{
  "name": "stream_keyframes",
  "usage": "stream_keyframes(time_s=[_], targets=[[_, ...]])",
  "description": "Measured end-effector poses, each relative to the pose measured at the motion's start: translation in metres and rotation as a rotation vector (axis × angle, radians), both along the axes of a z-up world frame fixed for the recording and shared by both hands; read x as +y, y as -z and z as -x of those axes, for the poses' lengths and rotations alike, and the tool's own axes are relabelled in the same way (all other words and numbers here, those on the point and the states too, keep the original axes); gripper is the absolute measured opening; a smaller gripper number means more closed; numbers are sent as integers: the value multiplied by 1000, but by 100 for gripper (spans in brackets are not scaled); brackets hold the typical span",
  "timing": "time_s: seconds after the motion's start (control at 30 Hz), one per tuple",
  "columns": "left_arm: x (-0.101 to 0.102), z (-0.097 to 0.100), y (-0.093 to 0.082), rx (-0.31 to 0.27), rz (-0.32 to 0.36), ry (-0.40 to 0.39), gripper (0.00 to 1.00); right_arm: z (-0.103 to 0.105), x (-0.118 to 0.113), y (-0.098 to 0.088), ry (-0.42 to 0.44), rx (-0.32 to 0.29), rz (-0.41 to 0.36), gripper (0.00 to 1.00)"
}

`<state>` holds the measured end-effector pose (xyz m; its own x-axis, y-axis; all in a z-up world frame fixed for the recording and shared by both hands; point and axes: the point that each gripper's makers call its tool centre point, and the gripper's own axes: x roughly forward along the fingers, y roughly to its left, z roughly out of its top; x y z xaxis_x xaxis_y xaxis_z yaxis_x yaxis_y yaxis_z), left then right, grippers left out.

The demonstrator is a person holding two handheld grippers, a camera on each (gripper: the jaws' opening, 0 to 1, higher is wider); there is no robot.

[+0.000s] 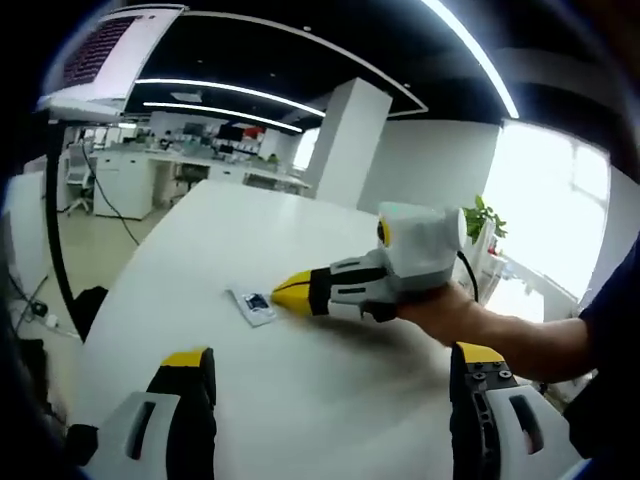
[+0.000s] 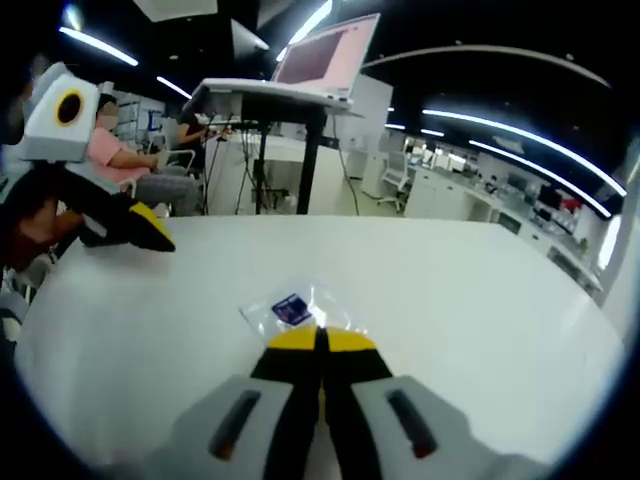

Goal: Arrange the skincare products in the storage area until every visible bottle or jar stands upright without overlapping.

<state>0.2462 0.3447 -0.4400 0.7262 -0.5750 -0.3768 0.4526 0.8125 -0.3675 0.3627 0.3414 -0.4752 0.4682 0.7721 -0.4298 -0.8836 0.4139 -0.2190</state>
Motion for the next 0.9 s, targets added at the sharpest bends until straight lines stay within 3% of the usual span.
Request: stream_keyframes(time_s=[0.13, 0.5, 0.9], targets=[[-3, -10, -3, -9, -2, 15, 99, -1, -1, 0, -4, -3, -7, 0], [-10, -34, 3, 36, 6, 47, 99, 3, -2, -1, 3, -2, -34, 0], [-14, -55, 7, 67, 99, 42, 99, 2, 0, -2, 5, 6, -71, 0]])
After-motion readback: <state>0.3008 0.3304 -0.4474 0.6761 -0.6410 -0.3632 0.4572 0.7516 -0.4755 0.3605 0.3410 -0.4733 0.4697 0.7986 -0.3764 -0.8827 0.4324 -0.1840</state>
